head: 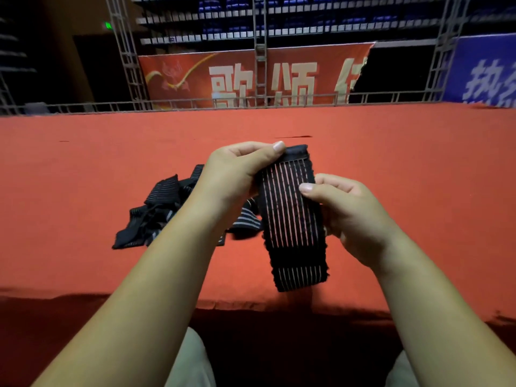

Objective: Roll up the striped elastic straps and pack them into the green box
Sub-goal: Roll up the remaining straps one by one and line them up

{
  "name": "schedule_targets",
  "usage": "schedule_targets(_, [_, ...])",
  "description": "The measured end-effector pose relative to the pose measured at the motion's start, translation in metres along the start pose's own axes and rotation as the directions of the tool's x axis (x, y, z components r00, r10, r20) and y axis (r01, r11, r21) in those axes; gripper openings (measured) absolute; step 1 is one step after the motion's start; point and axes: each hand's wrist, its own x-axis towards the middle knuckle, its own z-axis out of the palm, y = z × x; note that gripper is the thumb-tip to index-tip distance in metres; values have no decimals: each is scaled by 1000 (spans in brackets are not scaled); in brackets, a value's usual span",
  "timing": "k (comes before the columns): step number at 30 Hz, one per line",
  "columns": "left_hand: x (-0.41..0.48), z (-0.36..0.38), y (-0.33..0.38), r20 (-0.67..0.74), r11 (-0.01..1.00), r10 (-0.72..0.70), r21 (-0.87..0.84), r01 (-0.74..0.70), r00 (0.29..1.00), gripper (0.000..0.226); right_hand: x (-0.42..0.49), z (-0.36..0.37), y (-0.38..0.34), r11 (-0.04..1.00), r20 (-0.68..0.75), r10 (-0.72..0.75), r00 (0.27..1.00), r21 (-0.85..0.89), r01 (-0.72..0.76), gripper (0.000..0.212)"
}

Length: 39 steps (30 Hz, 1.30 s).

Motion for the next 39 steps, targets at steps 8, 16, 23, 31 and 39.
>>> schedule_targets(8, [-2,-9,13,-6,995,-59,-78,58,998,39,28,18,-18,998,-82,-58,995,-7,58,13])
schedule_targets(16, [-24,-46,-59,69,943,-332,61,328,941,53,64,28,27,989,-259,20,966,-137,-57,10])
schedule_targets(23, [-58,-71,-115,77,896,-433,140,420,898,26,83,40,70,974,-283,134,950,-139,-179,15])
schedule_targets(31, [-76,-89,-108,43,896,-442,75,438,896,19,95,61,97,977,-276,107,955,-152,-153,17])
schedule_targets(39, [-86,-116,-103,-41,815,-548,198,545,835,32,116,88,129,966,-359,106,927,-183,-182,23])
